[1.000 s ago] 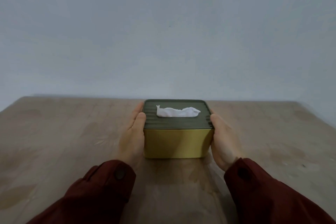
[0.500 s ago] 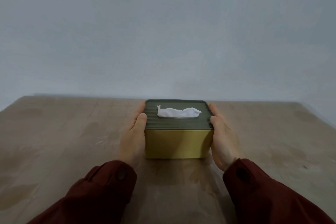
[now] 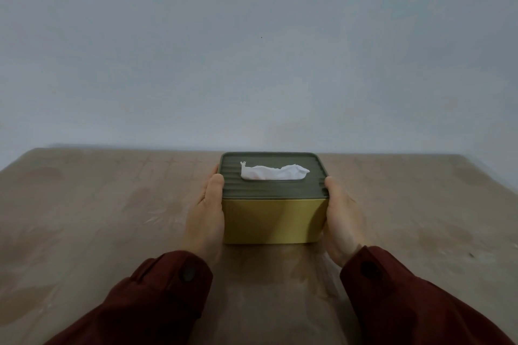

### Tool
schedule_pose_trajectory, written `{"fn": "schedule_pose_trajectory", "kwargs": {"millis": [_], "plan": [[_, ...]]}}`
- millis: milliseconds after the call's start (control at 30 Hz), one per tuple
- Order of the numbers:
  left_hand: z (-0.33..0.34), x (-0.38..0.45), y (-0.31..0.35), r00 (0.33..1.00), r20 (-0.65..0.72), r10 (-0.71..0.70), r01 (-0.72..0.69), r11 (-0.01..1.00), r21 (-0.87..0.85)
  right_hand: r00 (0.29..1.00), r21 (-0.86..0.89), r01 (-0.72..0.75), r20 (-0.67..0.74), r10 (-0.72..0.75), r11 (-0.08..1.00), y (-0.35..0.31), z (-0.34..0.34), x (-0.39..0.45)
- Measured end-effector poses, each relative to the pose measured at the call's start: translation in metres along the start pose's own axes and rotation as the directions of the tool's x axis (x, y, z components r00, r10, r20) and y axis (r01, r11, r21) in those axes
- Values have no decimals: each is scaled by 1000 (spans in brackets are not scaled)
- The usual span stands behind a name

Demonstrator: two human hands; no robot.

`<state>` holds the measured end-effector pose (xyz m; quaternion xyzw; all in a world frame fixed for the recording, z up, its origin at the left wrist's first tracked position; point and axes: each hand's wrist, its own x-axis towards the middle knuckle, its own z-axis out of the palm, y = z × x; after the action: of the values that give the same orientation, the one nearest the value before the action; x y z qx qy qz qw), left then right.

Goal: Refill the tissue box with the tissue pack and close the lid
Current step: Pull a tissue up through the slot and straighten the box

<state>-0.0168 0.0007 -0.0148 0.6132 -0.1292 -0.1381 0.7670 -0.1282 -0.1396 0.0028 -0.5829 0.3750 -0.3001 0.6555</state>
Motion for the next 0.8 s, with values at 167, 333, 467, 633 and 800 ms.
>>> {"fn": "schedule_pose_trajectory", "kwargs": {"millis": [167,333,467,633,800], "plan": [[0,2,0,999,32,-17,17,1000,-5,1000,4,9,27,-9,1000,0,-1,-1],[1,5,2,999,35,-2,2,1000,-3,998,84,8,66,-14,996,1,1,6],[2,8,3,999,37,-7,8,1000,-2,994,106,4,110,-16,994,3,4,13],[3,16,1,998,58,-7,8,1000,-16,993,116,-20,120,6,993,5,6,23],[5,23,1,997,77,-18,20,1000,-16,996,123,-18,94,7,992,5,8,32]]}}
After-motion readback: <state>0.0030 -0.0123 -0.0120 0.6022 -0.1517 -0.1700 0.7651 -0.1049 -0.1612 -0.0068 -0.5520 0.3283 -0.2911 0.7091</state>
